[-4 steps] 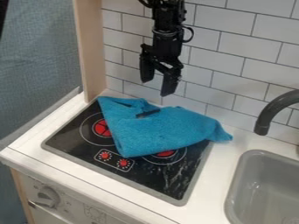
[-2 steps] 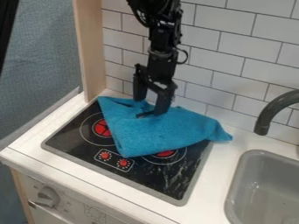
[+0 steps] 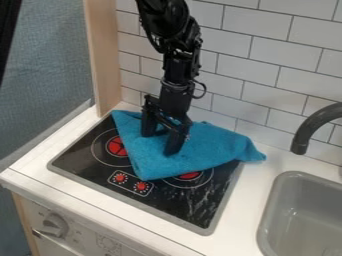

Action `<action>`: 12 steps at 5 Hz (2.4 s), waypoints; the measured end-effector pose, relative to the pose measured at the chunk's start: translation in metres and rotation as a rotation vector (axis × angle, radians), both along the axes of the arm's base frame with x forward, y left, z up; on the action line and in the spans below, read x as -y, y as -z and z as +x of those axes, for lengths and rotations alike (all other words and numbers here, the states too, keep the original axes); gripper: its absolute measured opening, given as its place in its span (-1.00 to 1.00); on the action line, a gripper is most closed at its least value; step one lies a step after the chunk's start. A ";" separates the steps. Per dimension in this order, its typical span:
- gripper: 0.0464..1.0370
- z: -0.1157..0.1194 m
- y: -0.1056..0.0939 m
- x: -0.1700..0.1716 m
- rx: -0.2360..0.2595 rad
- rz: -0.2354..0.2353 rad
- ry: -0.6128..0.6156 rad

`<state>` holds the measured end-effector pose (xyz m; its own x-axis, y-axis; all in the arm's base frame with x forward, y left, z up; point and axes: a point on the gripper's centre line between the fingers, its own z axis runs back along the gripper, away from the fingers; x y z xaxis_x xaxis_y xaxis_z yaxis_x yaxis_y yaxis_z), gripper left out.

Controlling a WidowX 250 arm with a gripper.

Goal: Unfold the cloth from top left to the bottom right

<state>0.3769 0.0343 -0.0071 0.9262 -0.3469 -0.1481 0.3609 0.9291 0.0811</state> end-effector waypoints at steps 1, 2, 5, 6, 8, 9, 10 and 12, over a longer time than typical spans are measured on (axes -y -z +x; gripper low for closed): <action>0.93 0.002 0.003 0.000 0.021 -0.001 0.008; 0.92 0.002 0.016 0.005 0.046 -0.059 0.025; 0.92 -0.013 0.027 0.010 0.057 -0.059 0.022; 0.92 -0.024 0.026 0.017 0.055 -0.018 0.018; 0.92 -0.051 0.027 0.033 0.050 -0.017 0.026; 0.93 -0.061 0.029 0.042 0.049 -0.025 0.049; 0.92 -0.072 0.032 0.049 0.045 -0.056 0.057; 0.92 -0.093 0.035 0.065 0.009 -0.083 0.090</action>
<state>0.2839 -0.0309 -0.0424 0.8920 -0.4393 -0.1069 0.4426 0.8967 0.0086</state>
